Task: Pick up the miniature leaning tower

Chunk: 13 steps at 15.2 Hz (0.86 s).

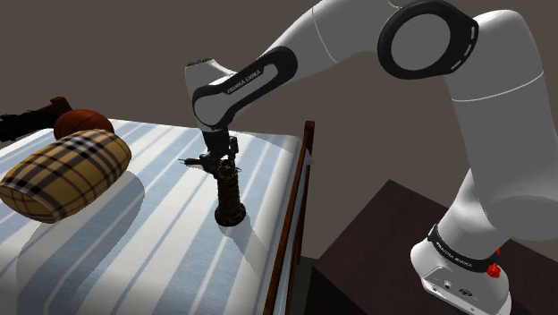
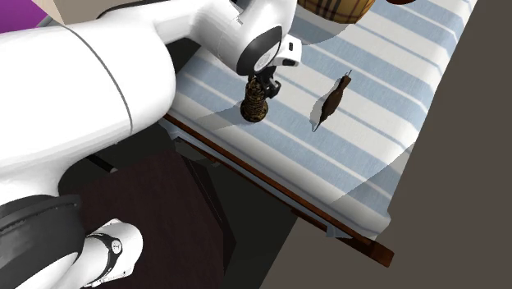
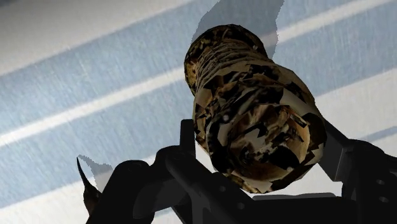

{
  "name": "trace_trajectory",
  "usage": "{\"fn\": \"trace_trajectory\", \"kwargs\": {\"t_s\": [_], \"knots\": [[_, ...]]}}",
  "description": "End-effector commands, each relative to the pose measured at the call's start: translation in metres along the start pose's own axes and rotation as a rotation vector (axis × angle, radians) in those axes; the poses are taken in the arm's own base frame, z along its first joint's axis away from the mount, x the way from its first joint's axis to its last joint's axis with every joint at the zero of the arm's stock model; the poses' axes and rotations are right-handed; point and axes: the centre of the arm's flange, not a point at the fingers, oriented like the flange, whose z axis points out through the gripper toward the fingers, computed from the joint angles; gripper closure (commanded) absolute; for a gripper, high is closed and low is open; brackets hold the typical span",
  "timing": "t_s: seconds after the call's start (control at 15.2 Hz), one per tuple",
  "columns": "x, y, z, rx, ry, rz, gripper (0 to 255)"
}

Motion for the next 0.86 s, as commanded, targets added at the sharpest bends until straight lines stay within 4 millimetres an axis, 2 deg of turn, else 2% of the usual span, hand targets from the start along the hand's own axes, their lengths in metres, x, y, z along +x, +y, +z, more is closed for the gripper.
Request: {"fn": "trace_trajectory", "kwargs": {"t_s": [0.0, 0.66, 0.79], "knots": [[0.0, -0.001, -0.011, 0.0, 0.001, 0.0, 255], [-0.004, -0.003, -0.064, 0.0, 0.001, 0.0, 255], [-0.004, -0.003, -0.064, 0.0, 0.001, 0.0, 255]]}}
